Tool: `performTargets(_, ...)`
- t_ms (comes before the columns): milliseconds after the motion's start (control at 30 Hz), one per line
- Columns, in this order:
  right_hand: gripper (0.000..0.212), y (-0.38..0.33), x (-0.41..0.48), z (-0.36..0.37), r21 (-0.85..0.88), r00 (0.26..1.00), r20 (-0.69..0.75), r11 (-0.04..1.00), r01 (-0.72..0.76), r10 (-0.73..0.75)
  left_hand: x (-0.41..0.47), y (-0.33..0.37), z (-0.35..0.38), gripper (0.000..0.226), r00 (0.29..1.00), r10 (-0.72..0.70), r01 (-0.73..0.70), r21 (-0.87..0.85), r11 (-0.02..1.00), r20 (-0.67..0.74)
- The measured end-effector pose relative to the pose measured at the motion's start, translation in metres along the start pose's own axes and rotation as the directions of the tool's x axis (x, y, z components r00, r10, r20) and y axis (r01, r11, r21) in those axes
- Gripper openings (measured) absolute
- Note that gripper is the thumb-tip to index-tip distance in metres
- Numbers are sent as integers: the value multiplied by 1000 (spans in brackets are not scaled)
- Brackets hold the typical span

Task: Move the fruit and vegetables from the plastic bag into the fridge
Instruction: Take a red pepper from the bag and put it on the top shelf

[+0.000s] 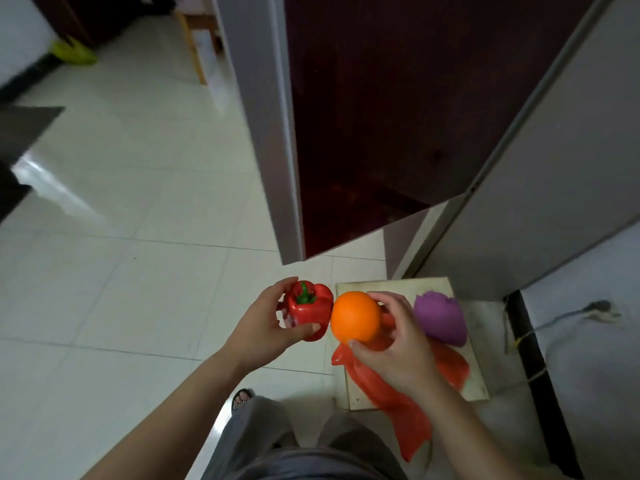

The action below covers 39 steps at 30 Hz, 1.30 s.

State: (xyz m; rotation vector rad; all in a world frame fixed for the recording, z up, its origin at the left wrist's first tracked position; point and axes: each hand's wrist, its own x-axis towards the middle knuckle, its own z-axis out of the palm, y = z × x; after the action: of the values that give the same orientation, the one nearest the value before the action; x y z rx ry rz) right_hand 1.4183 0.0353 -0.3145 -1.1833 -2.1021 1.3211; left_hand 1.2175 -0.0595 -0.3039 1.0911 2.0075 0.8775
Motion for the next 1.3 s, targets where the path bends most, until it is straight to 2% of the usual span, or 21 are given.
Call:
performTargets(267, 70, -43, 28, 59, 26, 995, 52, 996, 90, -91, -4, -44, -61, 76, 996, -47, 39, -105, 994, -70)
performTargets(633, 75, -136, 80, 211, 16, 973, 75, 976, 216, -217, 0, -134, -220, 79, 986, -53, 28, -155, 988, -157)
performTargets(800, 79, -187, 105, 269, -10, 958, 151, 969, 248, -243, -5, -168, -289, 79, 968, -71, 38, -141, 989, -241)
performTargets(1067, 70, -222, 149, 305, -15, 945, 225, 969, 248, -238, 14, -190, -342, 82, 952, -80, 38, -143, 989, -296)
performTargets(1300, 69, -229, 216, 326, 31, 952, 190, 971, 239, -240, 71, -206, -383, 81, 946, -124, 92, -117, 989, -301)
